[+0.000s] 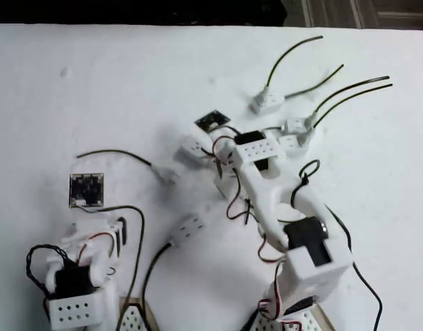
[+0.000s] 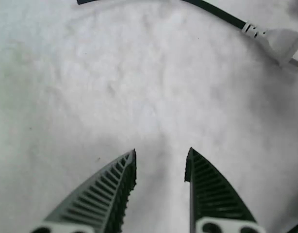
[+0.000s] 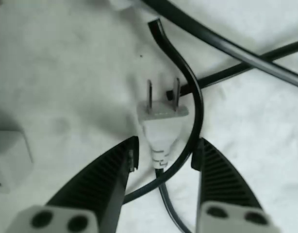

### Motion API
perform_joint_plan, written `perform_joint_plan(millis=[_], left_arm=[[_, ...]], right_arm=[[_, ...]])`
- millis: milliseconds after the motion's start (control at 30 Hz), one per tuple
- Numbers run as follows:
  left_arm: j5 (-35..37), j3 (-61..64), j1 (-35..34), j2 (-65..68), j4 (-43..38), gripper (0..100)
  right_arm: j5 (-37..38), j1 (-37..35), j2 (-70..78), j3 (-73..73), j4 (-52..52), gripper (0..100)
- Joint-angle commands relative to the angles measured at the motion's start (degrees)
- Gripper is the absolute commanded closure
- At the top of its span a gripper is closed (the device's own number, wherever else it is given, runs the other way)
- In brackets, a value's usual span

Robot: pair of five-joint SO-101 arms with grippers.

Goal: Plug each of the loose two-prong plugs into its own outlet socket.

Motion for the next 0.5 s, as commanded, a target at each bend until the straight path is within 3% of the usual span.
perform_joint_plan(millis=[0,100,200,467], left_arm=[[0.6,-0.2,-0.3,-0.2,0.3,82],[0.6,-0.2,-0.3,-0.2,0.3,82],[0.6,-0.2,-0.3,-0.2,0.3,82],[0.6,-0.2,-0.3,-0.2,0.3,82]], right_arm=[[-0.3,-0.7,2.7,-2.1,-3.4,81.8],[-0.3,-1.3,3.7,-2.1,-4.9,85.3],[-0.1,-1.4,1.4,-2.2,-6.2,98.1],[-2.1,-3.7,-17.5,-1.8,2.4,98.1]])
